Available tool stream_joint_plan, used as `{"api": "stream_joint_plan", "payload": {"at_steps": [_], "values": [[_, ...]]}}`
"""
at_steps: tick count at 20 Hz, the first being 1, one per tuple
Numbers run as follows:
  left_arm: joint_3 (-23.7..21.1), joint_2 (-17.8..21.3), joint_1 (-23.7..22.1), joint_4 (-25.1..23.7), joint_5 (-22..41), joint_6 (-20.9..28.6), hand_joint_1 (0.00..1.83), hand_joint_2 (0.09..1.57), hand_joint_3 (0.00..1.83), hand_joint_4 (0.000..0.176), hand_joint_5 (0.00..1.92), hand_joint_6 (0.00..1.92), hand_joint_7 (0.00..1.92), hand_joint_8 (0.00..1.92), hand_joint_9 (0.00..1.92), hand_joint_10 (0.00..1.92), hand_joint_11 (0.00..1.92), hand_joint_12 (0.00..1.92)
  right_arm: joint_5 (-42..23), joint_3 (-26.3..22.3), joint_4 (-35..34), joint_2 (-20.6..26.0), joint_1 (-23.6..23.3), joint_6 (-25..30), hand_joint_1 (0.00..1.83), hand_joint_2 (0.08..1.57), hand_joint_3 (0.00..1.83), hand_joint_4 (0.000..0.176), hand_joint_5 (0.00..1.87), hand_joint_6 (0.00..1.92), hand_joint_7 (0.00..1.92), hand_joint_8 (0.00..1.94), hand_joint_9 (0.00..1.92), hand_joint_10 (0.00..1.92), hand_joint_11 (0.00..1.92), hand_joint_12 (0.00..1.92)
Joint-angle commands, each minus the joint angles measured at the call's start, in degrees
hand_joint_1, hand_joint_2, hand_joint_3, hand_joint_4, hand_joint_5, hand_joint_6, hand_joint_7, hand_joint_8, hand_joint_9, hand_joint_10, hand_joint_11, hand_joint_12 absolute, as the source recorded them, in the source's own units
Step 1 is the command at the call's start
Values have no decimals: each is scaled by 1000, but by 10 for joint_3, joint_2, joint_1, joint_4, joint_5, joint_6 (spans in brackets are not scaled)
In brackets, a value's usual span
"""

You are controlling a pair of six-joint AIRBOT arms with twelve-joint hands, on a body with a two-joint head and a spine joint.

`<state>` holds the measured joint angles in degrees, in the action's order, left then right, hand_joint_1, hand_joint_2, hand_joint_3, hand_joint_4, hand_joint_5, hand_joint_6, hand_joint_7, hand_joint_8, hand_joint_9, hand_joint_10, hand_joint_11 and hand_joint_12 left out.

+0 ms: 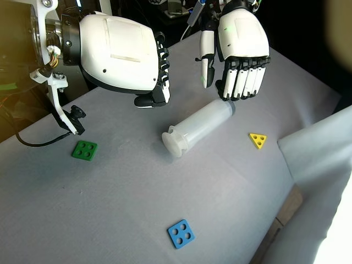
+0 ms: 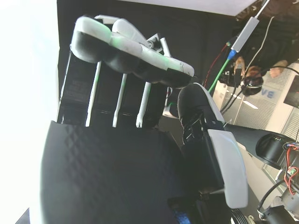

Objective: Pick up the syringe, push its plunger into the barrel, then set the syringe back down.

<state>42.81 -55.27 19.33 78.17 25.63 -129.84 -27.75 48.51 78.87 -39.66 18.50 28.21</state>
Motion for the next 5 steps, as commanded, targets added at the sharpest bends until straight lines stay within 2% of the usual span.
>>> {"api": "stream_joint_plan", "payload": {"at_steps": [1, 5], "values": [[1, 4, -9, -20, 13, -5, 443, 1571, 32, 0, 705, 1921, 753, 1921, 714, 1921, 727, 1921, -19, -4, -30, -1, -7, -2, 462, 1555, 2, 0, 951, 1921, 1017, 1941, 1007, 1921, 1003, 1921], [1, 7, -11, -18, 9, -5, 428, 1571, 39, 0, 703, 1921, 752, 1921, 716, 1921, 748, 1921, -19, -8, -30, -1, -7, -8, 452, 1560, 1, 0, 935, 1921, 999, 1941, 985, 1921, 986, 1921]]}}
